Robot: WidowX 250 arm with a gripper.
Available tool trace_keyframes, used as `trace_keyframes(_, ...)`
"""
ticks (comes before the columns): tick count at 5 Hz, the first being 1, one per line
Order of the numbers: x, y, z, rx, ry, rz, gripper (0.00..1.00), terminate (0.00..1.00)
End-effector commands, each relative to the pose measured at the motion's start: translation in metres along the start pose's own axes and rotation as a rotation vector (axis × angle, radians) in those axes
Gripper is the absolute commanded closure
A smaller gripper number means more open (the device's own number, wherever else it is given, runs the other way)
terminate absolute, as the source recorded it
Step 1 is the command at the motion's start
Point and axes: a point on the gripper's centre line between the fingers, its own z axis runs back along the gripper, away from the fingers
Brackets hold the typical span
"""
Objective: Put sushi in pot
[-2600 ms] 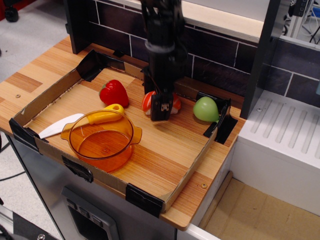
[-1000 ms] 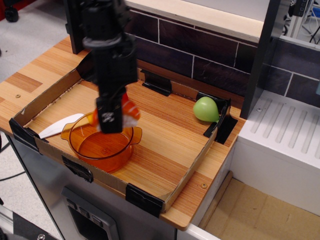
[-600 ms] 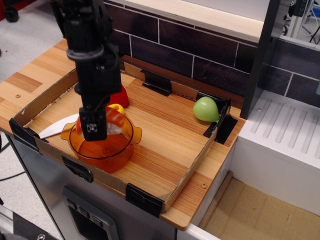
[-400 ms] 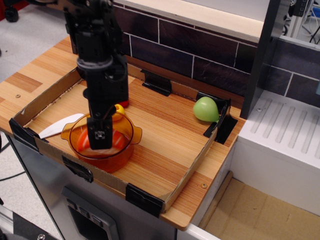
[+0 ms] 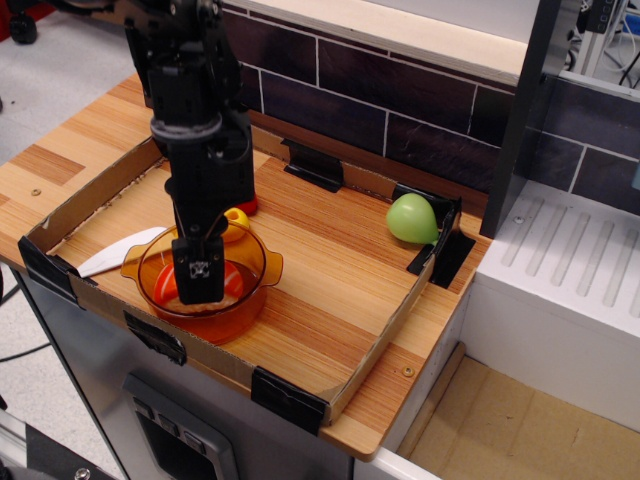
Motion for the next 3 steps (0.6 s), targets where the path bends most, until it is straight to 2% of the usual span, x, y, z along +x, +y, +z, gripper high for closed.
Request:
trace_keyframes(1, 0.0010, -0.0045, 0.0829, 0.125, -0.171, 0.077, 0.00, 0.00)
trace_keyframes(2, 0.0010, -0.0045, 0.0829, 0.125, -0.171, 0.077, 0.00, 0.00)
trace_keyframes(3, 0.0010, -0.0045, 0.0829, 0.125, -0.171, 0.077, 0.00, 1.00)
